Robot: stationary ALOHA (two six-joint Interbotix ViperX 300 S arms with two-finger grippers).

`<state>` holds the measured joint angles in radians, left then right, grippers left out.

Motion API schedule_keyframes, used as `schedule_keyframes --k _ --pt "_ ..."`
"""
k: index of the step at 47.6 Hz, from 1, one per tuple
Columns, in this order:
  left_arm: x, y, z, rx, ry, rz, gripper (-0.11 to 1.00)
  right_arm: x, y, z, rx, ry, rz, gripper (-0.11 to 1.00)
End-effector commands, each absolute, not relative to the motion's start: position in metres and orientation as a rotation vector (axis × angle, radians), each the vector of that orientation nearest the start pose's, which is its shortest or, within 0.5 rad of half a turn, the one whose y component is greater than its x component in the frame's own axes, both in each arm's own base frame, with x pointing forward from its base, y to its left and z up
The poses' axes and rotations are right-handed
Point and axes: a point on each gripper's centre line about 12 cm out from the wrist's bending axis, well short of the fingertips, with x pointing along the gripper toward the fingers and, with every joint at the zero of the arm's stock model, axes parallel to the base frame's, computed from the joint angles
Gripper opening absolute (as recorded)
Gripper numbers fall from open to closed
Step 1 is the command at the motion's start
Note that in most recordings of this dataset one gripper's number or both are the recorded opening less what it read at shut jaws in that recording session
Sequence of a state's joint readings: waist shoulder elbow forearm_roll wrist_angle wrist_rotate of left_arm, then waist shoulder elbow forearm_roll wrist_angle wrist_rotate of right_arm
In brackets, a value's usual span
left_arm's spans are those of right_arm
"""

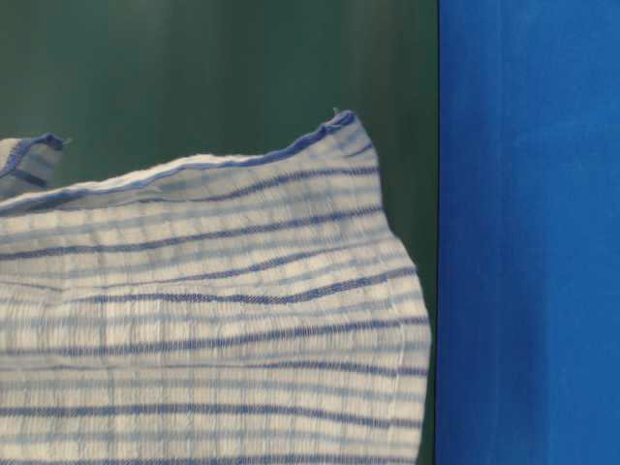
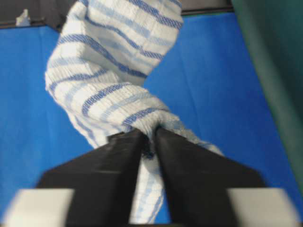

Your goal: Lift the towel with both arms.

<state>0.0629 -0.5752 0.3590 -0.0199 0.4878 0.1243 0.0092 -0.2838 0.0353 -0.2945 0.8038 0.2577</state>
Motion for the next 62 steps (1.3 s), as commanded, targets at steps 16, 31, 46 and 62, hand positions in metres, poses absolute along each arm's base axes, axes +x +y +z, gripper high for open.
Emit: schedule_keyframes --k 16,31,46,62 --pt "0.279 0.015 0.443 0.085 0.25 0.037 0.9 0.358 -0.023 0.456 -0.017 0.498 -0.222 0.64" --pt "0.284 0.009 0.41 0.062 0.304 0.014 0.88 0.36 -0.022 0.416 0.001 0.587 -0.225 0.64" --pt "0.302 0.002 0.337 0.009 0.344 0.002 0.88 0.358 -0.013 0.332 0.064 0.685 -0.203 0.64" --pt "0.337 -0.004 0.263 -0.014 0.42 -0.007 0.88 0.346 -0.007 0.247 0.16 0.752 -0.188 0.64"
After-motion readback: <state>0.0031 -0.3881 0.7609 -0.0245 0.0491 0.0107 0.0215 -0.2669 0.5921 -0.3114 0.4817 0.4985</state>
